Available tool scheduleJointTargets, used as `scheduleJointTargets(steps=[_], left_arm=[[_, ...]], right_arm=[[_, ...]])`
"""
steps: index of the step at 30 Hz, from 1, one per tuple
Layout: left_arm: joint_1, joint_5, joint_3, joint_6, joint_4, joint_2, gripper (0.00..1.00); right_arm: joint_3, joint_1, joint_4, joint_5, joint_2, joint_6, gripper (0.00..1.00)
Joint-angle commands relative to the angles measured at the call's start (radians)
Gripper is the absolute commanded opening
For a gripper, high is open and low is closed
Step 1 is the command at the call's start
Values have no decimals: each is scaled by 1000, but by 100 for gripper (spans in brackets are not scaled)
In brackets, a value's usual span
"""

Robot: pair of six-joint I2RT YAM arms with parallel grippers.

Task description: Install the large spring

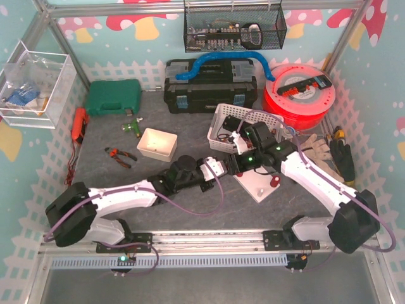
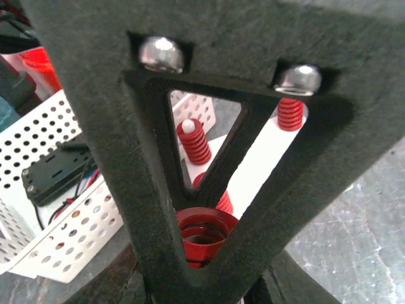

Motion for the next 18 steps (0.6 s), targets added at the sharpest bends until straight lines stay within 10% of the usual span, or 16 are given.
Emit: scheduleJointTargets(steps=[1, 13, 18], left_arm=[[-6, -10, 77, 31, 103, 25, 6], [-7, -56, 51, 53, 153, 60, 6], [-6, -78, 50, 47, 125, 68, 29]], right_arm=[[41, 16, -31, -37, 59, -60, 55], [25, 17, 51, -155, 98, -36, 16], [23, 13, 51, -111, 62, -19, 6]])
